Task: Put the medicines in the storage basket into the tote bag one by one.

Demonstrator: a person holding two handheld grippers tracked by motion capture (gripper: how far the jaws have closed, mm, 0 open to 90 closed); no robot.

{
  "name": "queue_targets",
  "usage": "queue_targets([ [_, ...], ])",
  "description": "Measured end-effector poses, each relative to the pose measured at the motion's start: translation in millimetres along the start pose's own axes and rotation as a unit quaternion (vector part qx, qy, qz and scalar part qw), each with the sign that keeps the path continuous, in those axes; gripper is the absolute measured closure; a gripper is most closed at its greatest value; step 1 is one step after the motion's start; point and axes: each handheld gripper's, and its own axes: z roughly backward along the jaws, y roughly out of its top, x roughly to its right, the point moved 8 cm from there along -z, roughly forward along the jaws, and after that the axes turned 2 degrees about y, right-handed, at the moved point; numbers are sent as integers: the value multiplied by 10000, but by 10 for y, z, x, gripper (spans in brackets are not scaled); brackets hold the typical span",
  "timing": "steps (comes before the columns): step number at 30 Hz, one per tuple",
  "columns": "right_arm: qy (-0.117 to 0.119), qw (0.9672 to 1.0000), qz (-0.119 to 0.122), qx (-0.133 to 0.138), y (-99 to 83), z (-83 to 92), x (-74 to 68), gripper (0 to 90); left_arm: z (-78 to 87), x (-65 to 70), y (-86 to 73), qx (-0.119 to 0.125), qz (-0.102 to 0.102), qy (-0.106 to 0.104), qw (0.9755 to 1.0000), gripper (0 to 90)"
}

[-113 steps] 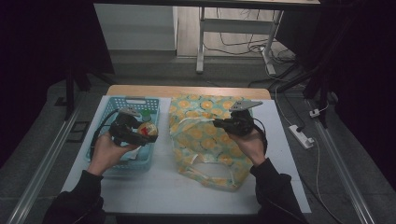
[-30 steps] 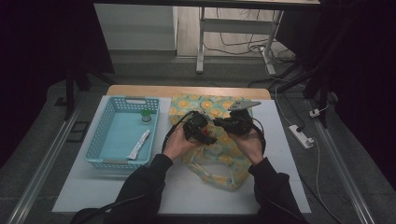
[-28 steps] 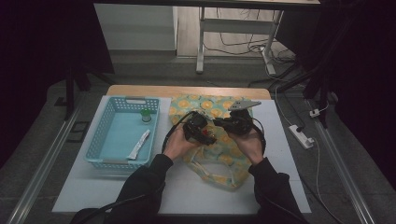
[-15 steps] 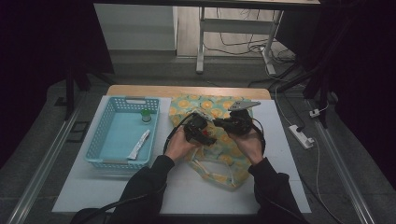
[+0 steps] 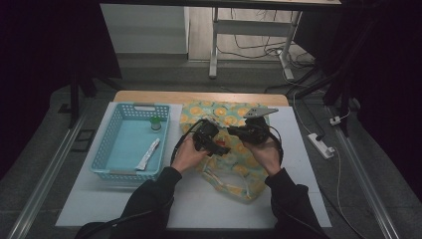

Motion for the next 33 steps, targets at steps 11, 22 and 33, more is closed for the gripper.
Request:
queue_targets([
  [11, 24, 10000, 18, -14, -1, 0, -10, 900, 244, 143, -44, 168, -62, -340, 9993, 0],
  [22, 36, 10000, 27, -10, 1, -2, -22, 900, 519, 160, -220, 357, -39, -464, 9983, 0],
  [33, 88, 9999, 37, -30, -14, -22, -36, 900, 766, 69, -398, 554, 78, -371, 9977, 0],
])
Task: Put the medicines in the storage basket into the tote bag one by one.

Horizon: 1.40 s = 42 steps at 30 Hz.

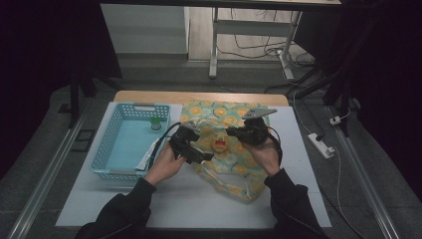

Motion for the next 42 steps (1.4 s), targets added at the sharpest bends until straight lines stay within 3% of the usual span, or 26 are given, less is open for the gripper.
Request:
queue_targets([
  [9, 15, 10000, 11, -21, -8, -9, -12, 900, 142, -102, -66, 38, 52, 135, 9999, 0],
  [13, 26, 10000, 1, 1, -3, 1, -8, 900, 245, -163, -98, 57, 174, 201, 9996, 0],
  [21, 30, 10000, 14, -2, -7, 1, -15, 900, 502, -335, -189, 92, 394, 545, 9977, 3],
  [27, 33, 10000, 5, -20, -19, -5, -12, 900, 697, -515, -268, 165, 547, 861, 9946, 8],
  [30, 32, 10000, 4, -26, -22, -4, -11, 900, 755, -614, -346, 67, 600, 1042, 9927, 5],
  [38, 35, 10000, 17, -40, -29, -10, -12, 900, 909, -868, -535, -52, 922, 1454, 9851, 5],
  [42, 43, 10000, 29, -53, -32, -21, -18, 900, 956, -972, -639, -127, 980, 1575, 9826, 4],
])
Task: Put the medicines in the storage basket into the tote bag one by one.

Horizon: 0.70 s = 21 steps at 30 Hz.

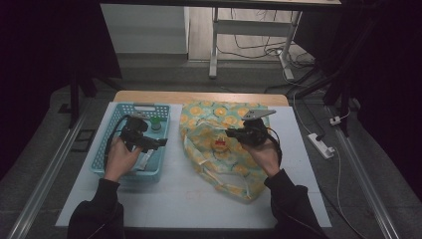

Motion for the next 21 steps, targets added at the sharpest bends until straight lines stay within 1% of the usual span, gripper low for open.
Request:
queue_targets([
  [5, 1, 10000, 7, -6, 0, -1, -2, 900, -51, -94, -85, -159, 0, 137, 9998, 2],
  [9, 7, 10000, 14, -2, 2, -1, -6, 899, -127, -148, -158, -328, -5, 187, 9993, 2],
  [15, 3, 10000, 17, -14, -2, -10, -11, 899, -246, -214, -275, -671, 7, 236, 9975, 0],
  [18, 8, 10000, 13, -19, -4, -16, -13, 899, -277, -218, -299, -771, 29, 248, 9967, 0],
  [21, 6, 10000, 15, -28, -6, -17, -15, 899, -305, -243, -334, -902, 65, 308, 9954, 0],
])
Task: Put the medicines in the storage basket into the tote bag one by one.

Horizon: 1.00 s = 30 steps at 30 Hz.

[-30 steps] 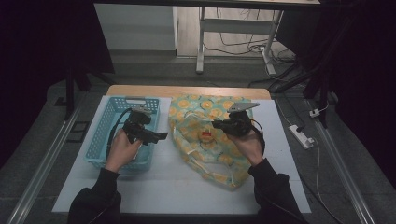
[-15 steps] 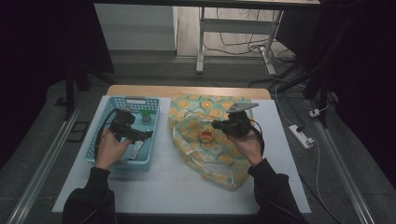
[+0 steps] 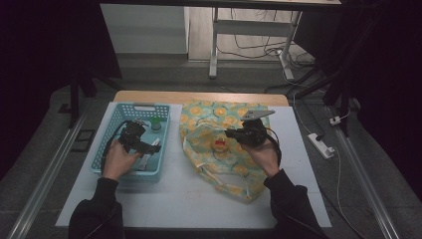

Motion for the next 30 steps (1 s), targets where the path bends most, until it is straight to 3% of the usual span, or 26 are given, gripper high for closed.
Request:
queue_targets([
  [7, 5, 10000, 1, 15, 6, 0, -6, 900, -87, -27, -69, -390, 78, 67, 9992, 1],
  [12, 3, 10000, 9, 21, 10, 5, -6, 900, -165, -17, -127, -767, 22, 207, 9968, 14],
  [16, -3, 10000, 9, 20, 12, 10, -4, 900, -184, -11, -151, -903, 0, 242, 9956, 54],
  [19, -2, 10000, 11, 22, 13, 12, -1, 900, -178, 1, -153, -899, -13, 201, 9957, 131],
  [24, -8, 10000, 5, 23, 13, 15, 4, 899, -179, 36, -160, -925, -54, 58, 9957, 335],
  [30, -7, 10000, 0, 24, 15, 21, 6, 899, -172, 41, -158, -902, 19, -43, 9959, 495],
])
